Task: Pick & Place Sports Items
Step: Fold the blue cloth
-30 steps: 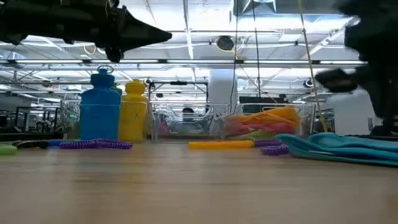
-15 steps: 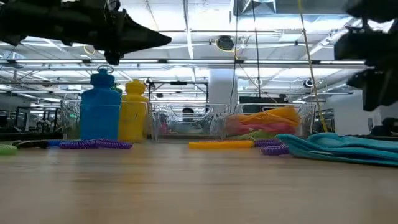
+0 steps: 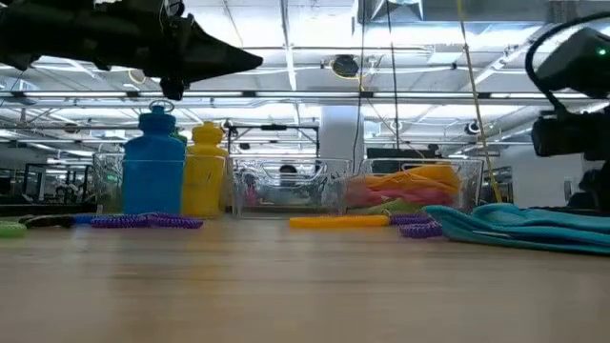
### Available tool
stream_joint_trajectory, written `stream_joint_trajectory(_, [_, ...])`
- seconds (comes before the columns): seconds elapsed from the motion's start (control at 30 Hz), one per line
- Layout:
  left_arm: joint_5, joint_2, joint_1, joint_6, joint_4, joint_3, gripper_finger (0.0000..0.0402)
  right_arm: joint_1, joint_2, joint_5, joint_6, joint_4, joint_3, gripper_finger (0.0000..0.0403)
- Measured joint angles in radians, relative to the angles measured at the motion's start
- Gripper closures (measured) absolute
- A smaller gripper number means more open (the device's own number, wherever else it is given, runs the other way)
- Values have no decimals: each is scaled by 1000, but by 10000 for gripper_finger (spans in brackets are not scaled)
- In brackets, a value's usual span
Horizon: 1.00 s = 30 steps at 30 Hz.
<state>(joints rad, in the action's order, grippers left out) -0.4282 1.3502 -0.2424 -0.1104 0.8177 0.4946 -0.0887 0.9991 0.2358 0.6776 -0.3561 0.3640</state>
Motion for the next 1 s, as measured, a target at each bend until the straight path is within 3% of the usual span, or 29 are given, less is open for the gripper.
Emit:
stream_joint_trajectory(0.13, [0, 0, 0, 0, 1, 0, 385, -2, 3, 43, 74, 197, -93, 113])
stream_joint_trajectory(0.3, [0, 0, 0, 0, -3, 0, 385, -3, 4, 47, 109, 237, -166, 145])
stream_joint_trajectory(0.6, [0, 0, 0, 0, -5, 0, 385, -3, 7, 83, 102, 197, -197, 275])
stream_joint_trajectory(0.8, [0, 0, 0, 1, -5, 0, 385, -4, 7, 128, 46, 57, -108, 397])
stream_joint_trajectory(1.0, [0, 0, 0, 1, -7, 0, 385, -7, 12, -19, -62, -287, 109, 402])
